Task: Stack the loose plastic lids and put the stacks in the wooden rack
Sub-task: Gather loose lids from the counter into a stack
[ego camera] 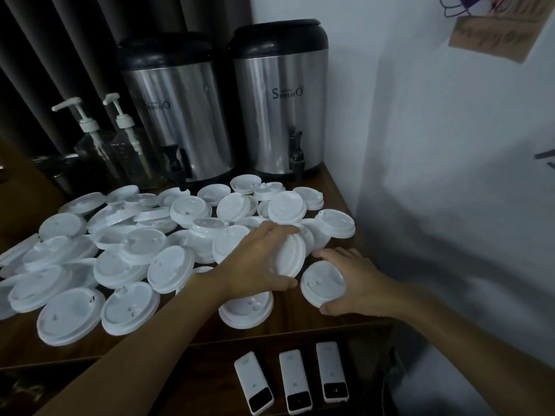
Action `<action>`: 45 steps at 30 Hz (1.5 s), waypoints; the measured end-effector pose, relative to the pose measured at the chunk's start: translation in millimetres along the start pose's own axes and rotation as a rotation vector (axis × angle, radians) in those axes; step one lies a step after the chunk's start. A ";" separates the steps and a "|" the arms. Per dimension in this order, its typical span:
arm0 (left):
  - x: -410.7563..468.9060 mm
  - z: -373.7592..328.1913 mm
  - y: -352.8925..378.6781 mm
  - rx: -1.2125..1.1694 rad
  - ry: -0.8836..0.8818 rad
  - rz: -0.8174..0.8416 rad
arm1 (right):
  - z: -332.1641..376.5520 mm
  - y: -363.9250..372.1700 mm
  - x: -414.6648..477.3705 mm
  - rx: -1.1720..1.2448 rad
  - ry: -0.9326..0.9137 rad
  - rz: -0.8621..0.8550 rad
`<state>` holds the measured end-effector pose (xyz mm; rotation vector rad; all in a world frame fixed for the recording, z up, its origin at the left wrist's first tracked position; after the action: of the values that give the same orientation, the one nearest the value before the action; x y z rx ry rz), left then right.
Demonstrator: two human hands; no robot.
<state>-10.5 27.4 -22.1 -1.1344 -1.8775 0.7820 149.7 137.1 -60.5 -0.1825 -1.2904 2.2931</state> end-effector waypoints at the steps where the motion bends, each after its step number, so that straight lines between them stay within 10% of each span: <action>1: -1.0 0.7 -2.4 -0.035 -0.005 -0.023 | 1.9 -3.3 0.2 0.062 0.024 -0.030; 18: -28.6 -5.4 -63.4 -0.434 -0.041 -0.388 | 87.3 -23.0 32.2 1.161 0.321 -0.464; 24: -35.4 0.9 -86.2 -0.518 -0.025 -0.548 | 122.1 -6.7 46.1 1.395 0.316 -0.337; 45: -52.0 19.8 -118.4 -0.598 0.007 -0.717 | 174.0 1.2 54.1 1.269 0.098 -0.144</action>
<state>-62.2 -70.2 48.0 -0.6758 -2.3595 -0.1990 41.6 29.7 39.5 0.2299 0.3306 2.4617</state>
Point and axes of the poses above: each hand's wrist, its own x-axis towards the middle knuckle, its own y-axis out of the palm, z = x × y, the point moved 6 cm from there along x, towards the middle knuckle, and after that the axes turned 13 degrees about -z, right-handed, at the moved point
